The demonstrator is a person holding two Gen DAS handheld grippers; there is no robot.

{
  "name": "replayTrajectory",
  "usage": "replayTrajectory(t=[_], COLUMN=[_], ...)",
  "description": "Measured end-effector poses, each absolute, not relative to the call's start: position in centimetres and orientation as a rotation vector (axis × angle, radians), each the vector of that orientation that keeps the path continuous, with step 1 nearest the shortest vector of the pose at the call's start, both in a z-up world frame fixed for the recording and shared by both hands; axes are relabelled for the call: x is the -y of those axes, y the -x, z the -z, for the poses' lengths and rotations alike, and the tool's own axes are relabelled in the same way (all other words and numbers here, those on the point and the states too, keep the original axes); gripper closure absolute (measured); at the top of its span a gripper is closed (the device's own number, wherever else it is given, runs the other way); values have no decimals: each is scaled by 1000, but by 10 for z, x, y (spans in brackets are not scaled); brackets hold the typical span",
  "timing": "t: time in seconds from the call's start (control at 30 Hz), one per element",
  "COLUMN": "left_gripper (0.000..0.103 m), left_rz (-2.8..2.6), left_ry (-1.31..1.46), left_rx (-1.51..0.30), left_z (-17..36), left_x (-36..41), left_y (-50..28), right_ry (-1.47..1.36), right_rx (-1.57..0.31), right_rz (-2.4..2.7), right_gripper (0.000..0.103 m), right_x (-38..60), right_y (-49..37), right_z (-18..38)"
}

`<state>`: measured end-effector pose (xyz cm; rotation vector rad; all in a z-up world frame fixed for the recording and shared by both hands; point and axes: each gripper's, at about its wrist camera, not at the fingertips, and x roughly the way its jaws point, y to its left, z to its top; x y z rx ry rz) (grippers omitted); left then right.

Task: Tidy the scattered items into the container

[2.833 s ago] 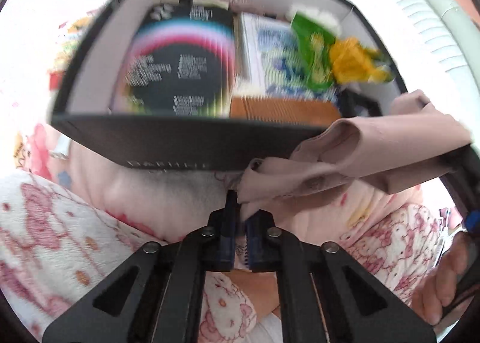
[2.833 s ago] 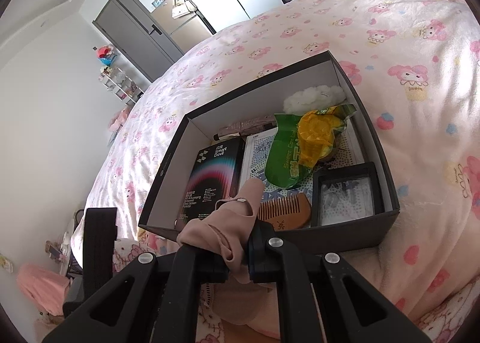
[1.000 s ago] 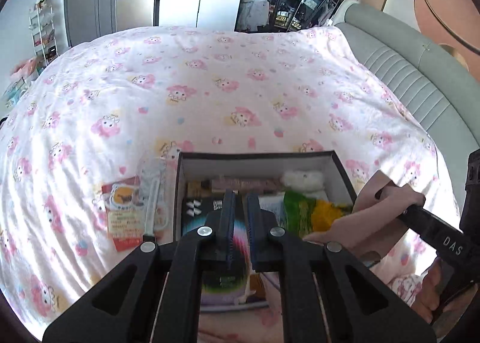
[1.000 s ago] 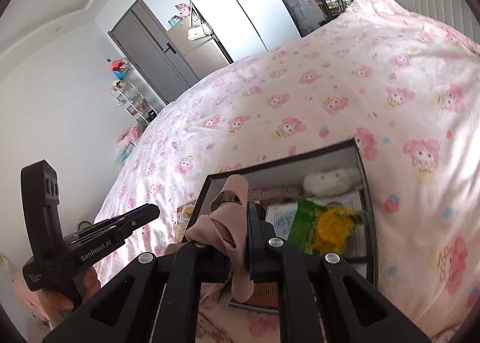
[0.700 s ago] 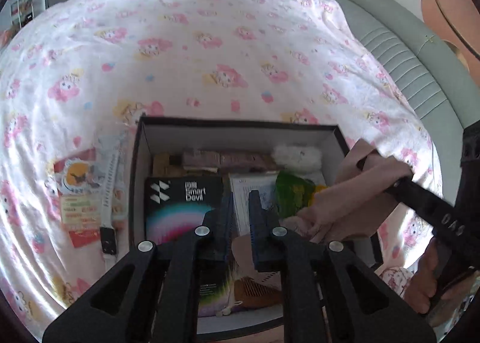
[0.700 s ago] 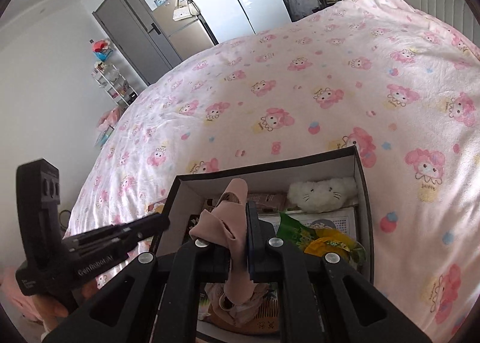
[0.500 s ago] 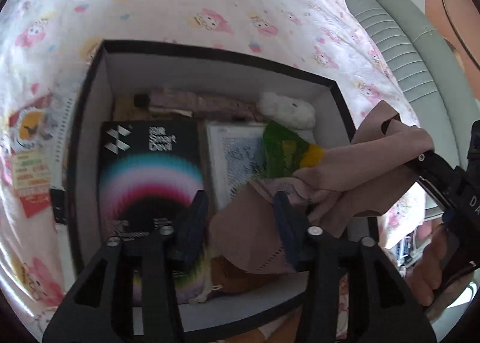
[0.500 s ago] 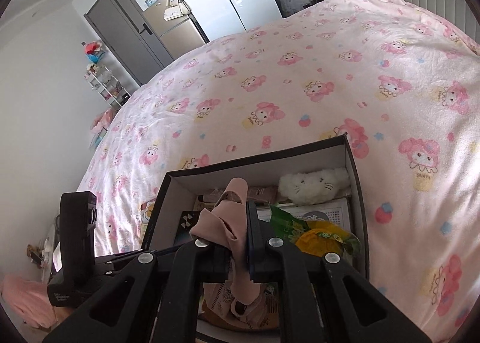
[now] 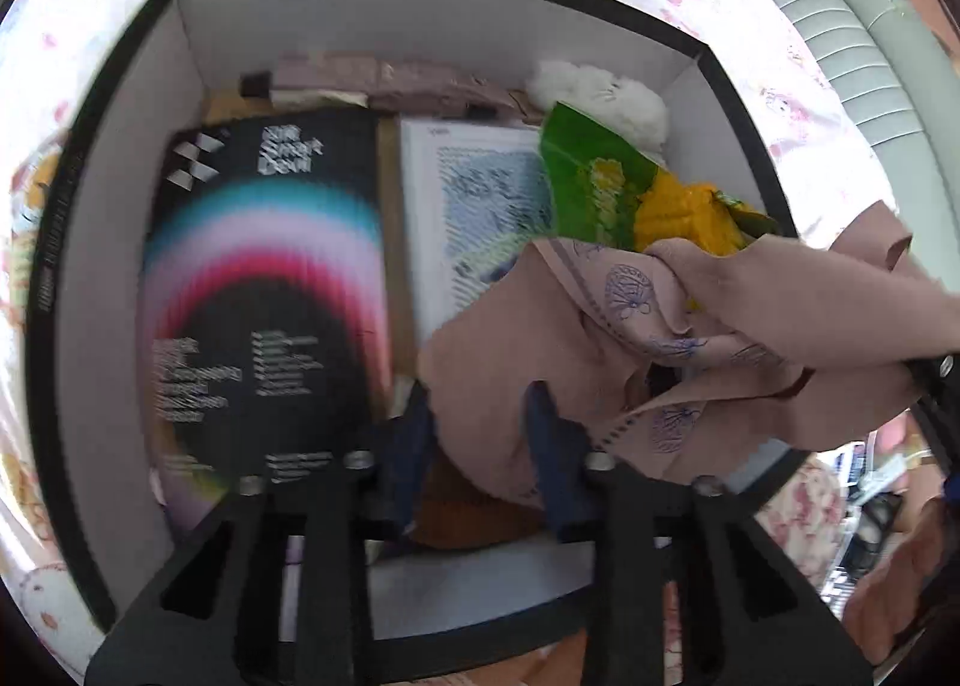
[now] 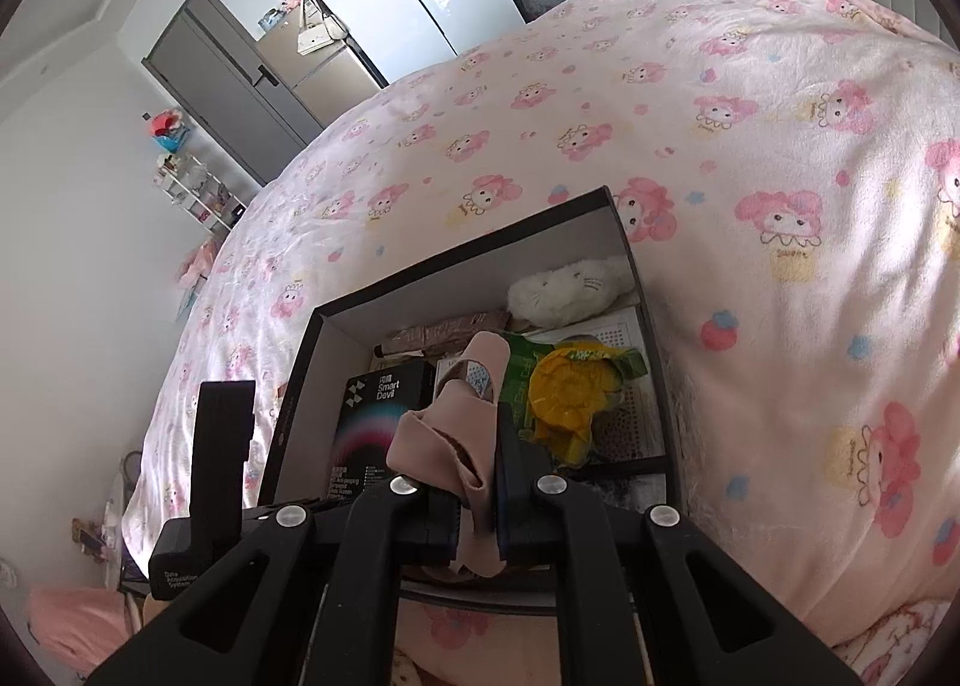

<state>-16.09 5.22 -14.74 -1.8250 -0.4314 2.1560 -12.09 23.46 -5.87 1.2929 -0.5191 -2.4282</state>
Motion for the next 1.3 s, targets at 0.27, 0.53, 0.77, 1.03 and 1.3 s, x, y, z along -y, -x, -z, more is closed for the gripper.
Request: replayTrajectory(t=[0.27, 0.53, 0.77, 1.03, 1.3], left_gripper=[100, 100, 99, 58, 47], left_rz=[-2219, -2360, -2333, -2251, -2237], left_ry=[1701, 1557, 1568, 1753, 1813], left_rx=[507, 494, 516, 476, 451], left_z=[120, 82, 95, 132, 152], left_x=[-45, -7, 9, -2, -15], left_y=[159, 166, 186, 181, 184], right_ry=[-1281, -1288, -1312, -1359, -1439], right_rx=[474, 456, 422, 483, 569], right_rz=[2404, 2368, 2360, 2383, 2363], right_gripper=[96, 96, 96, 96, 96], right_x=[-224, -202, -191, -209, -226], right_y=[130, 133, 153, 130, 109], right_z=[54, 58, 58, 68, 87])
